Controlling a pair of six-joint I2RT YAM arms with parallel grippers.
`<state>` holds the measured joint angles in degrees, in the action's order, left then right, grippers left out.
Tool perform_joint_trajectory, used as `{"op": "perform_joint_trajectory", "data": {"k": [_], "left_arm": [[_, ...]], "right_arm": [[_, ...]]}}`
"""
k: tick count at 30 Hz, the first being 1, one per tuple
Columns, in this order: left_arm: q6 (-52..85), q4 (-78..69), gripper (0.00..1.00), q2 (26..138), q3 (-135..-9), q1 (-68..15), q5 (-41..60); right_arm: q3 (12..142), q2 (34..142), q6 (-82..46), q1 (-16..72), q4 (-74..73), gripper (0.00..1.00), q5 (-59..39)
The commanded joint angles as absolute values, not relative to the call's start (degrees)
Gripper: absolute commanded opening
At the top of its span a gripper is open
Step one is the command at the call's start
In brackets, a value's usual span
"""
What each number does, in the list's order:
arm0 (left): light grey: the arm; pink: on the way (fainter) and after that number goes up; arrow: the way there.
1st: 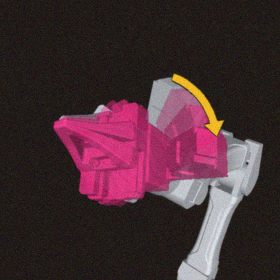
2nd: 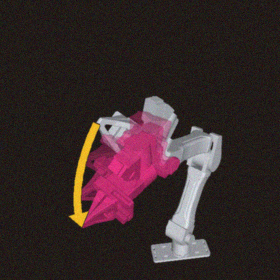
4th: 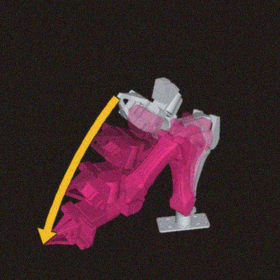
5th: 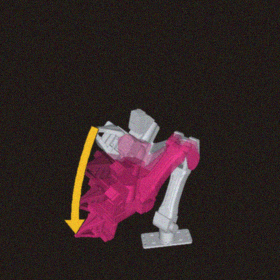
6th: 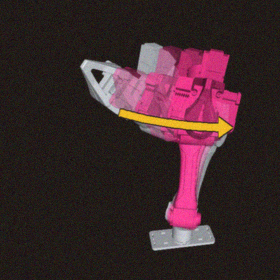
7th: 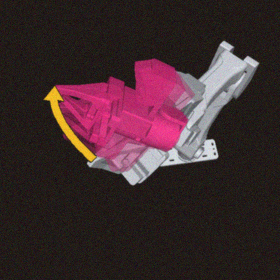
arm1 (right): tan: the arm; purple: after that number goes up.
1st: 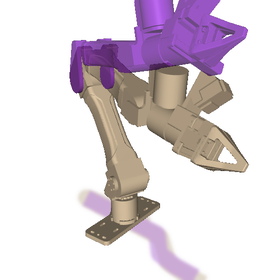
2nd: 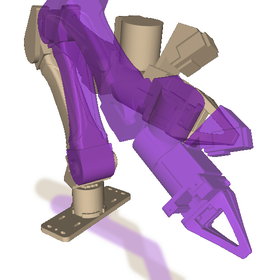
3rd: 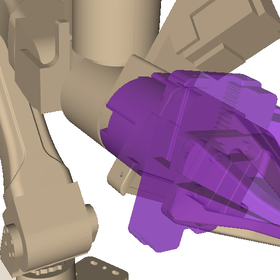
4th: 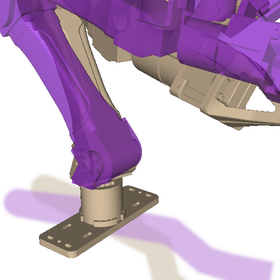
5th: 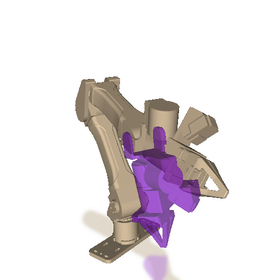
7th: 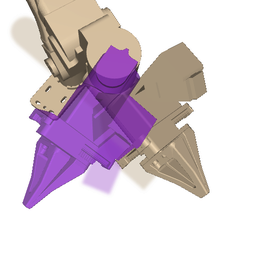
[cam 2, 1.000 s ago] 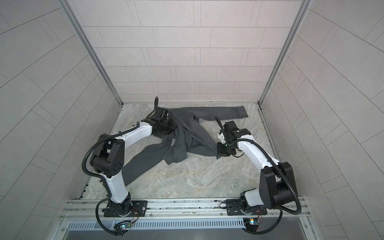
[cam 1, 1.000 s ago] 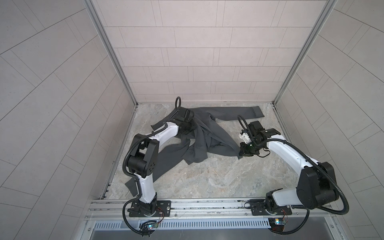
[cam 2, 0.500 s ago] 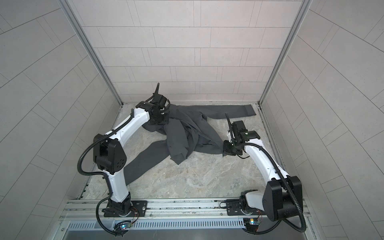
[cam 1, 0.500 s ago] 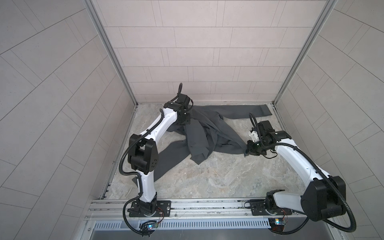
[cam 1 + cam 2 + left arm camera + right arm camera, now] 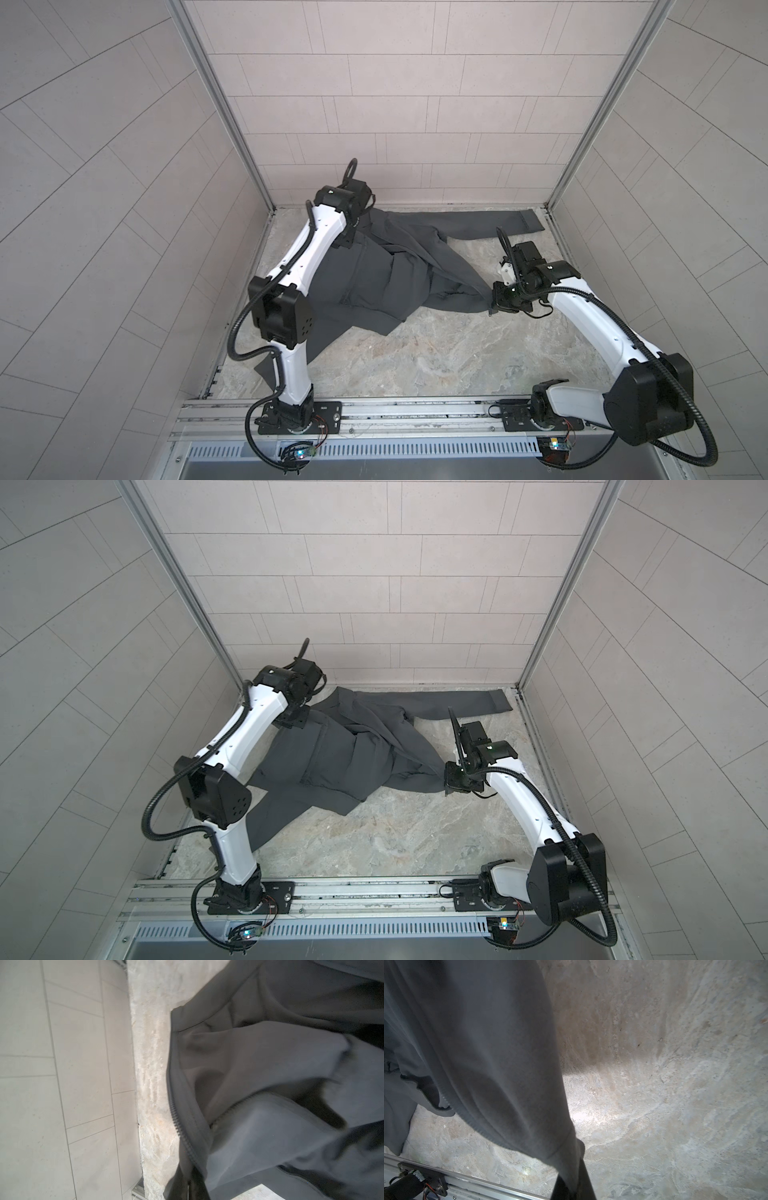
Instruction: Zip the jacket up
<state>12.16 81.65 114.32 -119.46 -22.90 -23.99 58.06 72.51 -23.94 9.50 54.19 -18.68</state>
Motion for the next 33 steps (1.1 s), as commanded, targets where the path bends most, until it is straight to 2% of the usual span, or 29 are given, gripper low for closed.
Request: {"op": "perform_joint_trajectory", "data": {"k": [1, 2, 3, 4, 6, 8, 14, 19, 21, 22, 28, 33], "left_arm": [[16.2, 86.6, 0.0, 121.1, -121.9, -27.9, -14.6], [17.3, 85.0, 0.17, 121.8, -121.7, -29.0, -11.1], [18.1, 82.3, 0.4, 121.6, -120.6, -29.8, -6.9], [18.8, 79.6, 0.59, 120.9, -118.9, -30.3, -3.6], [20.6, 73.6, 0.75, 117.6, -114.3, -30.8, 2.1], [21.4, 69.5, 0.98, 113.6, -110.0, -30.8, 4.2], [21.2, 68.0, 1.0, 100.6, -98.4, -30.6, -3.3], [22.6, 65.9, 0.99, 87.8, -82.3, -29.5, -10.9], [24.0, 64.6, 0.94, 83.5, -75.2, -29.0, -13.6], [24.1, 64.2, 0.88, 81.7, -71.9, -29.0, -14.4], [24.3, 56.3, 0.85, 76.1, -58.4, -28.4, -6.6], [23.6, 51.6, 0.86, 78.8, -55.9, -28.3, -3.5]], "right_arm": [[59.5, 71.8, -25.0, 9.7, 56.6, 0.0, -15.8], [59.5, 71.8, -25.2, 9.8, 56.7, 0.0, -15.8], [59.5, 71.7, -25.2, 9.8, 56.9, 0.0, -15.8], [59.5, 71.5, -25.2, 9.8, 57.0, 0.0, -15.7], [59.7, 71.3, -25.2, 9.8, 57.4, 0.0, -15.5], [59.8, 71.2, -25.1, 9.8, 57.7, 0.0, -15.3], [60.3, 72.2, -25.5, 10.8, 56.9, 0.0, -16.3], [62.2, 73.3, -26.6, 14.1, 56.0, 0.0, -16.4], [63.1, 74.1, -26.7, 15.1, 55.8, 0.0, -16.3], [63.6, 74.6, -26.9, 15.4, 55.7, 0.0, -16.1], [65.3, 77.5, -26.9, 16.5, 55.0, 0.0, -16.3], [66.9, 78.9, -26.6, 17.8, 55.5, 0.0, -15.9]]}}
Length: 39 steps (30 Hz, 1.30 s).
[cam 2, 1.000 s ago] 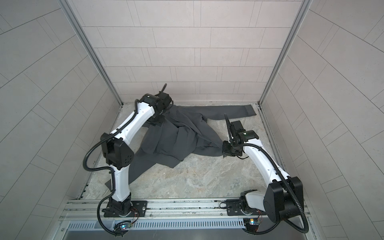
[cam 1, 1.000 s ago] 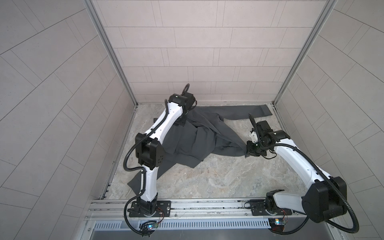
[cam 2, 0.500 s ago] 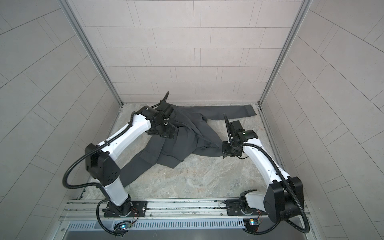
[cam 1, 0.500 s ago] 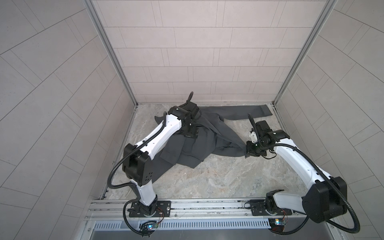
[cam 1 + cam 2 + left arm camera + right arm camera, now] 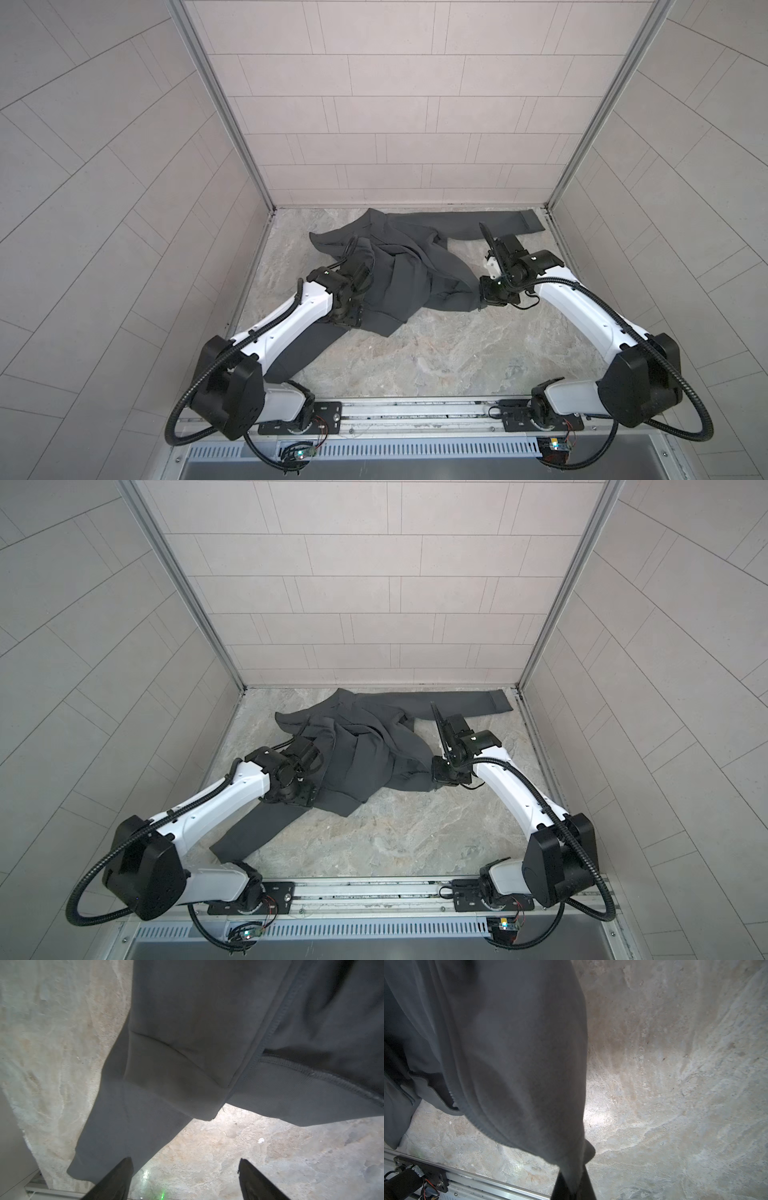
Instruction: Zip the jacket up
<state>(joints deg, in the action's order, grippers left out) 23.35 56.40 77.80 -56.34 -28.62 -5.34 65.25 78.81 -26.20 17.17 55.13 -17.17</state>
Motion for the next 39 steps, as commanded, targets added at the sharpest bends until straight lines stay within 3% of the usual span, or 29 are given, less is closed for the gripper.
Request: {"op": "perform_joint_trajectory", "data": {"k": [1, 4, 8, 24, 31, 39], "left_arm": [[23.3, 51.2, 0.86, 80.0, -55.9, -28.3, -3.3], [23.1, 50.4, 0.84, 84.1, -56.0, -27.6, -4.0], [23.3, 50.0, 0.76, 88.2, -56.1, -25.2, -3.3], [20.3, 44.7, 0.65, 88.5, -52.7, -19.7, 6.0], [20.5, 44.0, 0.63, 88.1, -51.8, -19.7, 6.2], [21.9, 45.0, 0.55, 89.4, -51.5, -19.7, 4.2]], "right_arm": [[66.9, 78.9, -26.6, 17.9, 55.5, 0.0, -16.0], [67.0, 78.6, -26.6, 17.9, 55.8, 0.0, -15.7], [66.6, 78.0, -26.6, 17.9, 56.3, 0.0, -15.2], [67.2, 78.3, -26.6, 18.0, 57.2, 0.0, -14.4], [67.3, 78.2, -27.0, 17.9, 57.6, 0.0, -14.1], [68.0, 77.4, -27.0, 18.0, 58.9, 0.0, -13.1]]}}
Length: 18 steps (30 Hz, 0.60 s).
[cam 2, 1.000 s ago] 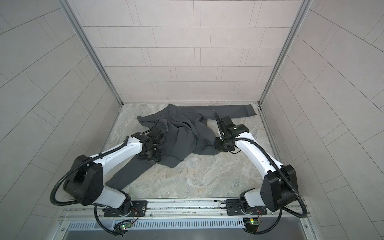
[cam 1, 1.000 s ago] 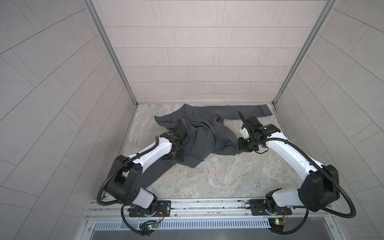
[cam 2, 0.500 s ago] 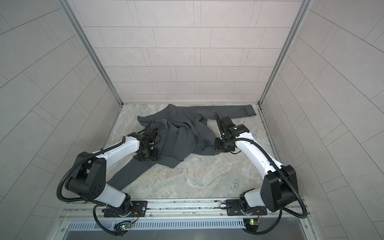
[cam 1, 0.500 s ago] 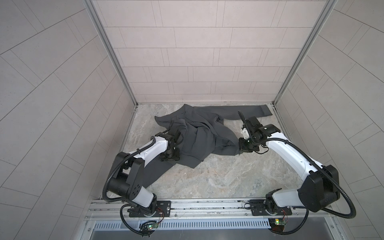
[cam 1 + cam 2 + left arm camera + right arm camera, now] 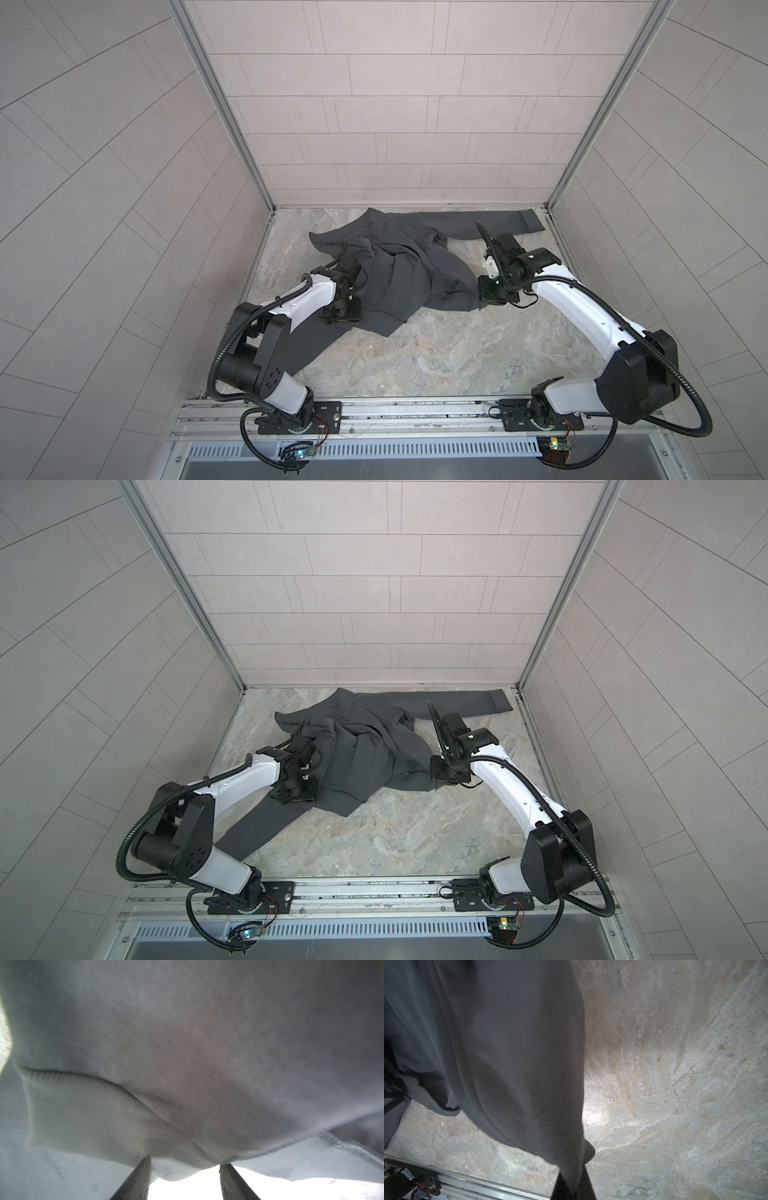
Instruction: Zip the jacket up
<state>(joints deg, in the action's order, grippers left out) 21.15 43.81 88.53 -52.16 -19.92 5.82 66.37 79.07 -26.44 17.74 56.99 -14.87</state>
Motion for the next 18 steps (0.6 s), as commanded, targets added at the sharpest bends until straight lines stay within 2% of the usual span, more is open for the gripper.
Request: {"op": "perform_joint_trajectory", "data": {"k": [1, 8, 9, 12, 14, 16, 18], "left_arm": [[22.1, 44.9, 0.53, 89.6, -51.4, -19.7, 4.4], [22.9, 44.5, 0.44, 89.9, -51.0, -19.7, 5.4], [23.1, 44.6, 0.4, 89.8, -51.1, -19.7, 5.4], [23.6, 44.7, 0.17, 89.0, -50.9, -19.7, 5.6], [23.9, 44.5, 0.14, 88.3, -50.7, -19.7, 5.8], [24.3, 44.5, 0.02, 87.6, -50.5, -19.8, 6.2], [24.5, 44.3, 0.0, 86.8, -50.3, -19.7, 6.9]], "right_arm": [[68.1, 77.3, -27.0, 18.0, 59.1, 0.0, -13.0], [68.1, 76.3, -27.3, 18.0, 60.2, 0.0, -12.1], [68.2, 76.1, -27.3, 18.0, 60.4, 0.0, -12.0], [68.3, 75.8, -27.3, 18.0, 60.7, 0.0, -11.6], [68.2, 75.7, -27.4, 18.0, 60.8, 0.0, -11.5], [68.2, 75.7, -27.5, 18.0, 60.8, 0.0, -11.6], [68.3, 75.8, -27.4, 18.0, 60.8, 0.0, -11.7]]}}
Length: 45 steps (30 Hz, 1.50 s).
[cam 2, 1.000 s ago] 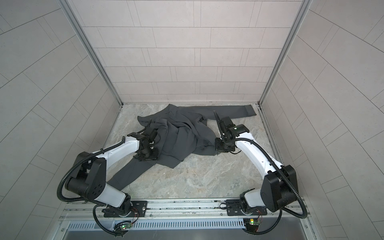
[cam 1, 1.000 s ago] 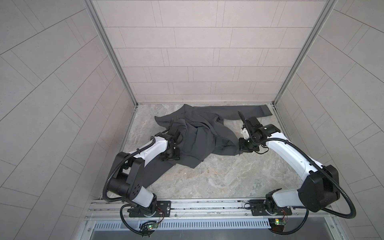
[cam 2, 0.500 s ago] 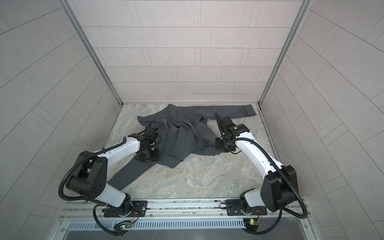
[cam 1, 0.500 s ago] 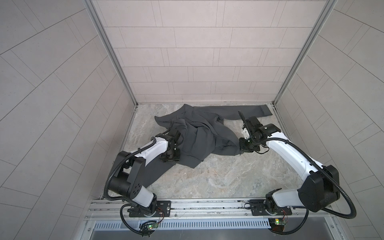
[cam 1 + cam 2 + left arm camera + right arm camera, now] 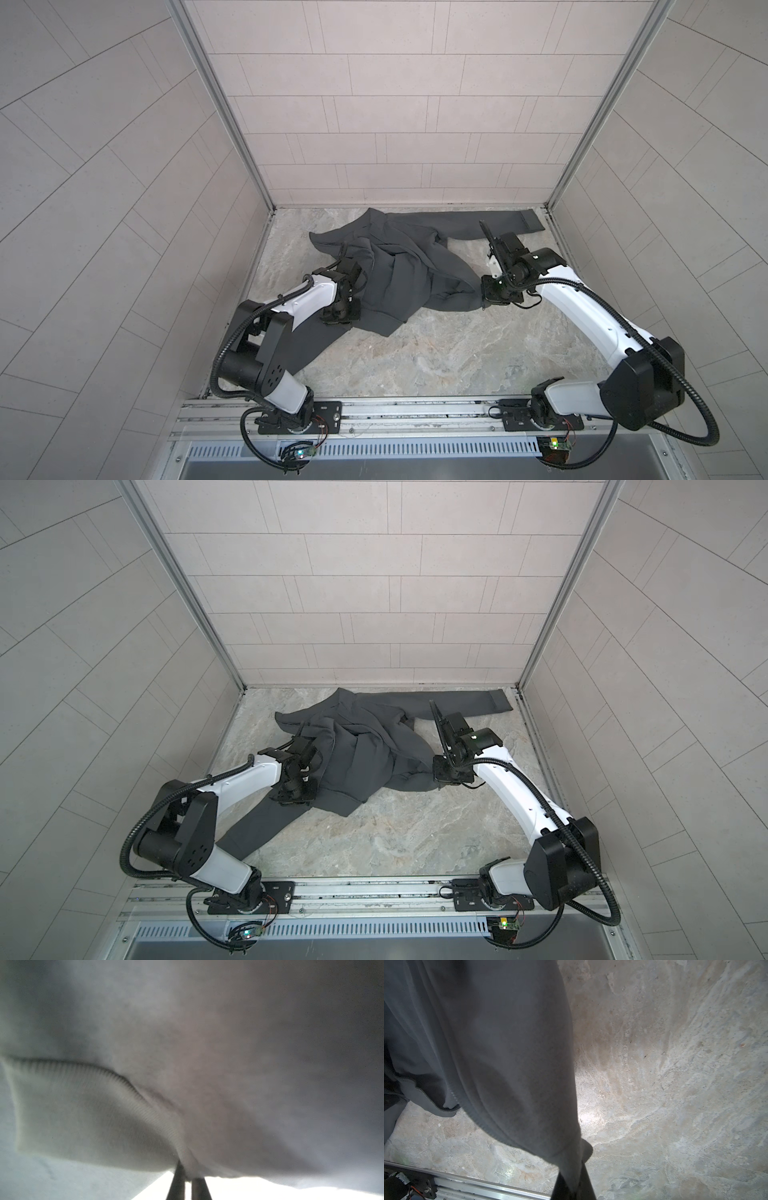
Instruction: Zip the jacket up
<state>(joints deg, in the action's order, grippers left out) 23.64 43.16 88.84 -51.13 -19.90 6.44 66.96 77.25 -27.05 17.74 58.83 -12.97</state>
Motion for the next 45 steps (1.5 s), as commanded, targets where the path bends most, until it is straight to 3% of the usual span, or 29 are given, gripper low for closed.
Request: {"op": "perform_joint_trajectory", "data": {"k": [1, 7, 17, 25, 28, 36, 45], "left_arm": [[24.7, 44.0, 0.0, 86.4, -50.0, -19.7, 7.2], [25.3, 40.9, 0.0, 84.7, -50.0, -19.7, 13.8], [33.1, 23.3, 0.0, 72.9, -48.0, -19.7, 30.3], [53.3, -12.1, 0.0, 68.8, -37.9, -19.7, 38.7], [56.2, -18.3, 0.0, 69.8, -36.6, -19.8, 39.9], [56.9, -21.9, 0.0, 69.0, -35.8, -19.7, 42.0], [51.5, -15.9, 0.0, 66.1, -37.2, -19.7, 45.9]], "right_arm": [[68.4, 75.9, -27.4, 18.0, 60.8, 0.0, -11.9], [69.0, 76.2, -27.0, 18.9, 59.5, 0.0, -13.5], [72.3, 75.5, -27.8, 29.4, 46.8, 0.0, -16.7], [69.4, 77.3, -35.3, 30.0, 29.4, 0.0, -27.5], [68.8, 78.9, -36.5, 31.8, 25.1, 0.0, -27.3], [69.0, 84.2, -35.9, 34.2, 15.9, 0.0, -31.7], [72.0, 87.5, -30.4, 35.3, 18.8, 0.0, -33.1]]}}
